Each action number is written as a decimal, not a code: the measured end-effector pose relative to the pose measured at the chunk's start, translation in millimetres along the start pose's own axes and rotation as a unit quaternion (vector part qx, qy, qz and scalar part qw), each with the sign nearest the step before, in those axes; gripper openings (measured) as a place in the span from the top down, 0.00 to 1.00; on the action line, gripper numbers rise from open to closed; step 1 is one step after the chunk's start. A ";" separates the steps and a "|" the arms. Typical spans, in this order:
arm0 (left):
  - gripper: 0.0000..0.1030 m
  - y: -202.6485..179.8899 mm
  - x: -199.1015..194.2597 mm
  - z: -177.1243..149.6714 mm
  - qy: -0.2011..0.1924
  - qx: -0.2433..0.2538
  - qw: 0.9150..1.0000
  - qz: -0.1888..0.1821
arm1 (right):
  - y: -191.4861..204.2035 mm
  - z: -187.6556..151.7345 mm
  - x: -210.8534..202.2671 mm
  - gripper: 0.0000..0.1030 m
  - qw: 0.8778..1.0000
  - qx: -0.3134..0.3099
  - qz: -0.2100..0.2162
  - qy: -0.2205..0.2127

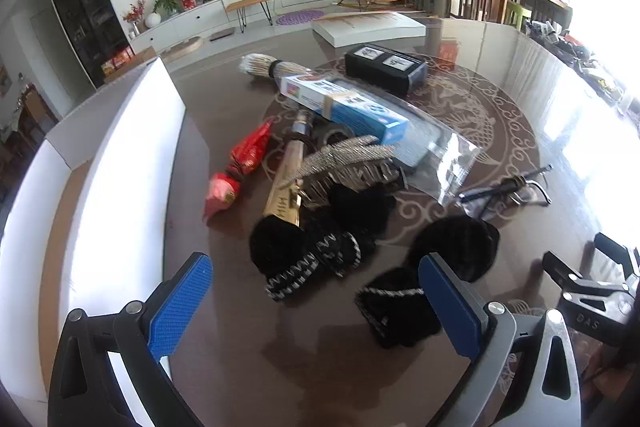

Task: Organize objects
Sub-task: 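Lower the open left gripper over the black fuzzy items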

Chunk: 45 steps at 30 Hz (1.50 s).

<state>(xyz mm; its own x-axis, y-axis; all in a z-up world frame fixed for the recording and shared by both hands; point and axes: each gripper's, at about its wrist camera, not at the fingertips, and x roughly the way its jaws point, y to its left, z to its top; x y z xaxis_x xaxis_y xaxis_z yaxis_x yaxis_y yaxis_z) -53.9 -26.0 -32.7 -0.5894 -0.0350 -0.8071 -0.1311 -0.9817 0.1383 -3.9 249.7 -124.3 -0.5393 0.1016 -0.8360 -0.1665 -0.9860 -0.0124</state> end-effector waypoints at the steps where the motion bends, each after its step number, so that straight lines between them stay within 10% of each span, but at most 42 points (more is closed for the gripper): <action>1: 0.00 3.4 3.9 6.8 0.004 0.001 1.000 -0.003 | 0.0 -0.3 0.0 0.00 1.000 0.000 0.000 0.000; 11: 0.00 -14.6 74.8 15.9 0.083 0.031 0.996 -0.012 | 0.1 -0.1 0.2 0.00 1.000 0.000 0.000 0.000; 34: 0.00 2.1 80.5 -3.6 0.061 -0.027 0.996 -0.058 | 0.5 -0.7 0.6 0.00 1.000 0.000 0.001 -0.001; 40: 0.42 1.5 49.1 -34.1 0.014 -0.072 0.997 -0.038 | 0.5 -0.4 0.6 0.00 1.000 0.000 0.000 -0.001; 45: 0.50 -19.8 30.6 -49.1 0.003 -0.089 0.995 -0.055 | 0.0 -0.7 0.2 0.00 1.000 0.001 0.000 -0.002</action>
<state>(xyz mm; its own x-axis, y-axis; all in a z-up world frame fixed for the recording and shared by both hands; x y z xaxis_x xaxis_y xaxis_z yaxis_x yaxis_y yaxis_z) -30.3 -16.8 -88.3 -0.5747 0.0735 -0.8150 -0.0513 -0.9972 -0.0538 -3.5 249.6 -124.9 -0.5421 0.1025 -0.8340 -0.1687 -0.9856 -0.0115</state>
